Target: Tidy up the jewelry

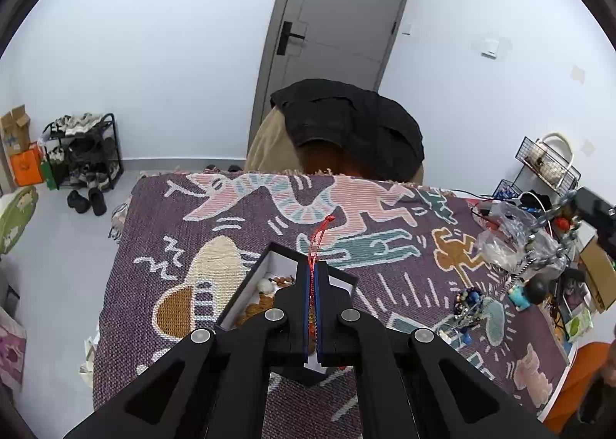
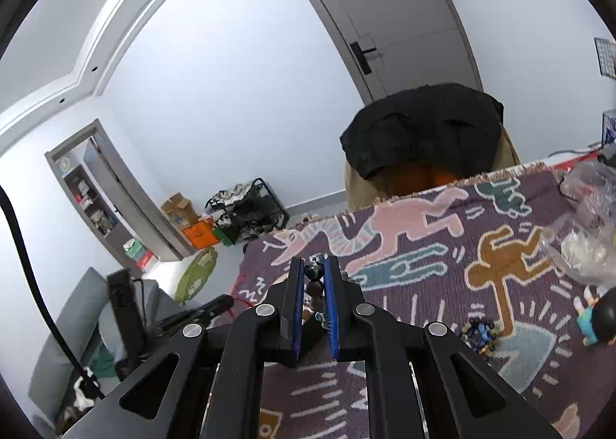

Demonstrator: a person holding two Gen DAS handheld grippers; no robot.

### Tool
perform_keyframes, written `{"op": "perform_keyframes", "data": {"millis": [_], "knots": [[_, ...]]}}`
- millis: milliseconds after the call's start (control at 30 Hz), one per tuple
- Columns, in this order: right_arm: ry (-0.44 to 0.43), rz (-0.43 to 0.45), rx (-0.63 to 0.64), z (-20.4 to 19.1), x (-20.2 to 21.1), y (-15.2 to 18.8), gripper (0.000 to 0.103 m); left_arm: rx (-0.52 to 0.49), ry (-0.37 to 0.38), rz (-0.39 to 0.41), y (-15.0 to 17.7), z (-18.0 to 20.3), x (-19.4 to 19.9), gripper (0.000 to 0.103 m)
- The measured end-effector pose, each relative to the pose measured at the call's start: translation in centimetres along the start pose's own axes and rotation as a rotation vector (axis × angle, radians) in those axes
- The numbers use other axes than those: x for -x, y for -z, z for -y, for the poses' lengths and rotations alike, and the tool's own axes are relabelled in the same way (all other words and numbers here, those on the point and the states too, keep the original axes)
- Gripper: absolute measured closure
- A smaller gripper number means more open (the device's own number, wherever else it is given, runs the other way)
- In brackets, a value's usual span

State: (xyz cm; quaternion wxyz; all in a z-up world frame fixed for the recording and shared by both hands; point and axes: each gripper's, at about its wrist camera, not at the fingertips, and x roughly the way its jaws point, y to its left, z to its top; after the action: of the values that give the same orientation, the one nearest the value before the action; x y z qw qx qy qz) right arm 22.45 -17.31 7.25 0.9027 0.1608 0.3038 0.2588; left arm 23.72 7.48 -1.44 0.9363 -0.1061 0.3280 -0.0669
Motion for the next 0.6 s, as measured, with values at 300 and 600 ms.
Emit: {"op": "perform_keyframes", "data": {"millis": [300,600], "knots": [[0.0,0.036,0.046,-2.6,0.8,-1.9,0.091,0.036,-0.012,-0.065,-0.2,-0.7,-1.9,0.1],[-0.037,0.005,0.081,-4.9,-1.5,-1.8,0.091,0.072,-0.039,0.001,0.4,-2.4,0.7,0.029]]}}
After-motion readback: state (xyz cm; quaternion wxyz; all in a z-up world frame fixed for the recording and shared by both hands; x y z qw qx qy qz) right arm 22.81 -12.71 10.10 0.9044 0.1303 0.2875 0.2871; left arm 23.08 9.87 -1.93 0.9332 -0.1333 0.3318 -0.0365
